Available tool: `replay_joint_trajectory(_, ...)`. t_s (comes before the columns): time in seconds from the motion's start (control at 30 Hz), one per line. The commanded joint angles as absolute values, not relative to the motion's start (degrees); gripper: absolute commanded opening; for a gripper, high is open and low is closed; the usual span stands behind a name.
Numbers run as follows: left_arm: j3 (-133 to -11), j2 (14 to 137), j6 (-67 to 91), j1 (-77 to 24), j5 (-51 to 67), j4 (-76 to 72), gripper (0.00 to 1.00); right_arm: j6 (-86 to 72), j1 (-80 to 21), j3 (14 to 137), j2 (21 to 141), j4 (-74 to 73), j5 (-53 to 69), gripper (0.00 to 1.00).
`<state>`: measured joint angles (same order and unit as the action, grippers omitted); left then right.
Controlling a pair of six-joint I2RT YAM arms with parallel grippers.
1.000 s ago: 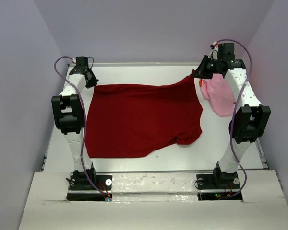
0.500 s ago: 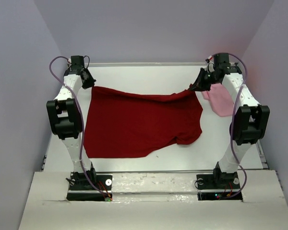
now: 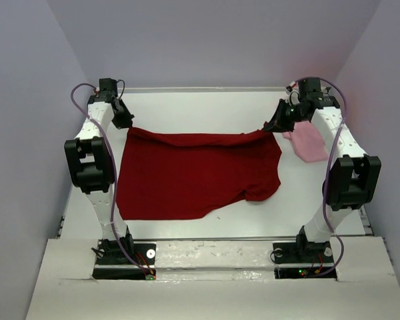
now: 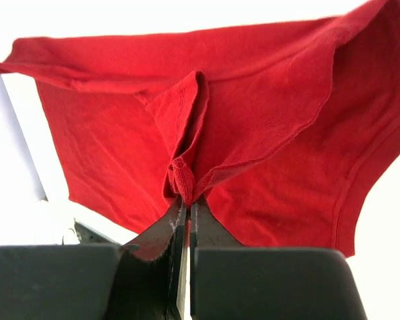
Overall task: Fold and stack the t-shirts
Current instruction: Fold the flattened tshirt in 1/3 of the way
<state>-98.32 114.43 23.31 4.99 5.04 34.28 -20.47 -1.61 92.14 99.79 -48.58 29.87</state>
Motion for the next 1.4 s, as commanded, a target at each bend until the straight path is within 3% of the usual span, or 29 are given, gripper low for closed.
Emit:
replay_joint_trajectory(0.0,-101.07,114.43,23.91,5.45,7.29,37.62,0.0,-19.6,-2.11,90.18,96.77,-50.36,31.2,0.0)
replay_joint_trajectory(0.27,-102.31,117.33,24.08,5.54,11.69,40.95,0.0,-18.98,-3.25,87.01,98.0,-52.56,31.12,0.0)
replay_joint_trajectory(1.07,-90.62,110.83,24.52,9.48,7.38,43.15,0.0,-17.14,-3.25,86.84,106.87,-58.19,22.15,0.0)
replay_joint_trajectory(1.37,-95.17,113.81,23.91,12.57,8.52,44.38,0.0,-16.88,-3.25,87.28,107.31,-57.83,23.38,0.0)
